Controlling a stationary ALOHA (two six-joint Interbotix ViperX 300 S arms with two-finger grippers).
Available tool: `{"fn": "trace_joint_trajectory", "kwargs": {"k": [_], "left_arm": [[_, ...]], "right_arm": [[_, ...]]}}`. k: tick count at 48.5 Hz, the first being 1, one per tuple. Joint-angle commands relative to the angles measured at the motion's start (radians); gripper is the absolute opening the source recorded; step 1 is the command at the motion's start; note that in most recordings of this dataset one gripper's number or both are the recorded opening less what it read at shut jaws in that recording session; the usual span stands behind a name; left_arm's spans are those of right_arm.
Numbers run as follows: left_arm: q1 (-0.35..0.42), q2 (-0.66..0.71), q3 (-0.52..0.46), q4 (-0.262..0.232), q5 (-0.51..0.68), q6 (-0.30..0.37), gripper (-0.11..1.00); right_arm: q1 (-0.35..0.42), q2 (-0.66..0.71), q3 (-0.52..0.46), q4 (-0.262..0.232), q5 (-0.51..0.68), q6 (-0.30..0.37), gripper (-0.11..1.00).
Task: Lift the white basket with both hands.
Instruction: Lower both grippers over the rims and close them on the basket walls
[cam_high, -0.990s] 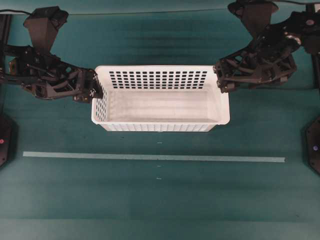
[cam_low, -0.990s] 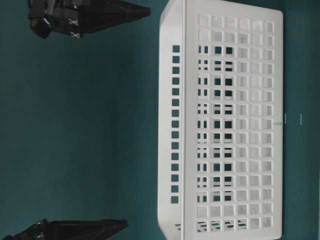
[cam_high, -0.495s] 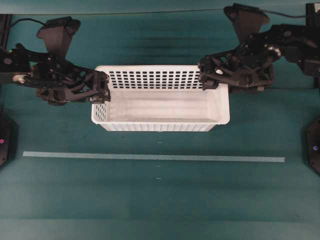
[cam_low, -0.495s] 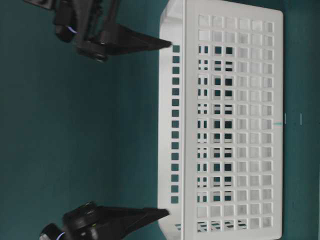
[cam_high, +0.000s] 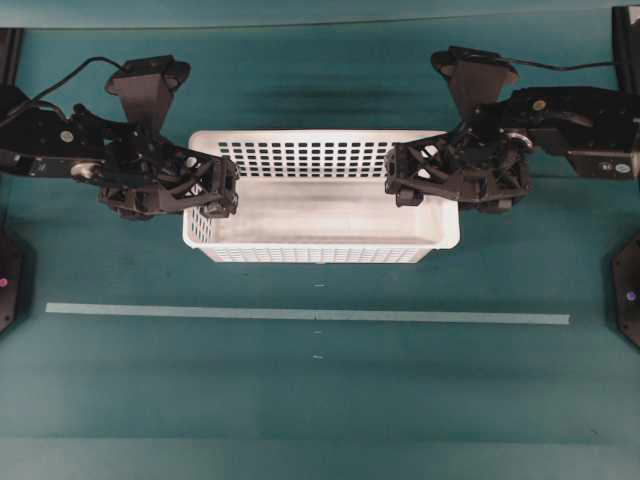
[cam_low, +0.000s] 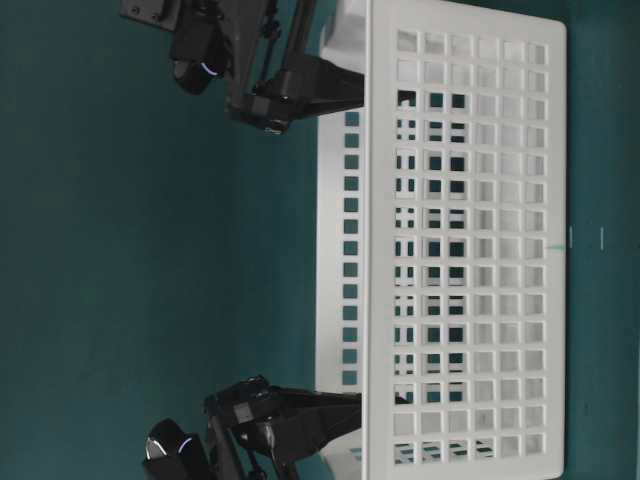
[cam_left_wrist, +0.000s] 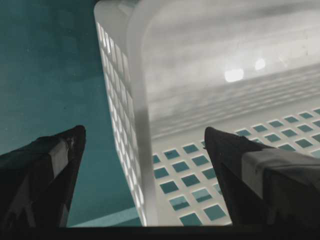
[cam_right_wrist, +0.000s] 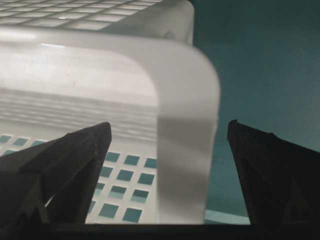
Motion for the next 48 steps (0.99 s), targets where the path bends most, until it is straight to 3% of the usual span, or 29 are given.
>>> {"fn": "trace_joint_trajectory", "kwargs": {"k": [1,13,18,23,28,32,37,48], "left_arm": [[0.002,-0.003,-0.002,0.005,-0.006,-0.002,0.96],[0.0,-0.003,0.002,0.005,-0.02,0.002,0.94],[0.002,-0.003,0.005,0.002,-0.054,0.002,0.89],[0.002,0.005,0.0,0.005,-0.06,0.003,0.69],[0.002,0.008,0.002,0.005,-0.06,0.003,0.38],[0.0,0.005,0.005,0.005,-0.06,0.003,0.18],[0.002,0.005,0.008,0.005,-0.06,0.003,0.04],[0.002,0.003,0.009,0.002,-0.06,0.003,0.04]], "right_arm": [[0.005,0.005,-0.003,-0.002,-0.005,0.0,0.96],[0.005,0.009,-0.002,-0.003,-0.006,0.002,0.95],[0.005,0.014,-0.002,-0.002,-0.006,0.003,0.89],[0.005,0.015,0.0,-0.002,-0.012,0.011,0.68],[0.005,0.017,0.0,-0.002,-0.023,0.02,0.35],[0.005,0.017,0.006,-0.002,-0.028,0.02,0.17],[0.006,0.017,0.009,-0.002,-0.028,0.021,0.16],[0.006,0.017,0.008,-0.002,-0.029,0.018,0.16]]}}
